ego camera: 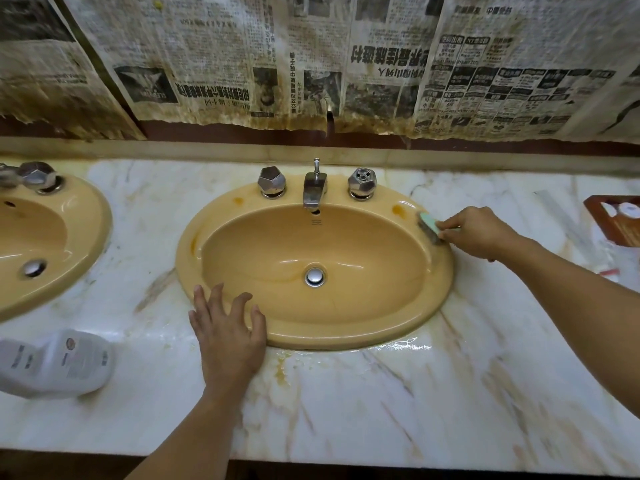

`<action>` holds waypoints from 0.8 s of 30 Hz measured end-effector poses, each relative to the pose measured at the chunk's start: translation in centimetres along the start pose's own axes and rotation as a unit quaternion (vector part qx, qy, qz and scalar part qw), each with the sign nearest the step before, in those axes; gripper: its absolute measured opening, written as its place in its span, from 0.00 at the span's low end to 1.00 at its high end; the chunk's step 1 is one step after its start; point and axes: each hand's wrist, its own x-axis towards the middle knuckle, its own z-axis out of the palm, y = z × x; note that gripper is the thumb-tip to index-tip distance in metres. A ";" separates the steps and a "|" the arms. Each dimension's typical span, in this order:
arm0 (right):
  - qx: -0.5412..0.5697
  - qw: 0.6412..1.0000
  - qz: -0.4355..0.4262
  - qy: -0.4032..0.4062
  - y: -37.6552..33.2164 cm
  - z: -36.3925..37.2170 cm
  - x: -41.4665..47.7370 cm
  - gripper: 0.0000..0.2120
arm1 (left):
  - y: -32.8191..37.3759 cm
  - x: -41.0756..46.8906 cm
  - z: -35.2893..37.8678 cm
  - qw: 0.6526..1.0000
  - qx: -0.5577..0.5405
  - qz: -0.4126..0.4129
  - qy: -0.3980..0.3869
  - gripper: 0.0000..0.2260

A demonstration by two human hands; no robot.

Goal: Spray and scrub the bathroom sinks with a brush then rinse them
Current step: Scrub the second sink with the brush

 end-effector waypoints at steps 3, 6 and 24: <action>0.027 0.999 -0.025 0.026 -1.8 1.4 0.0 0.16 | 0.0 0.0 0.0 1.000 -0.002 0.000 0.001 0.21; 0.006 0.999 -0.044 -0.001 -3.1 1.5 -0.2 0.17 | 0.0 0.0 0.0 1.000 -0.005 0.000 0.001 0.21; -0.042 0.998 -0.042 -0.024 -4.5 -0.8 2.6 0.17 | 0.1 0.1 -0.1 1.000 0.000 -0.008 -0.005 0.21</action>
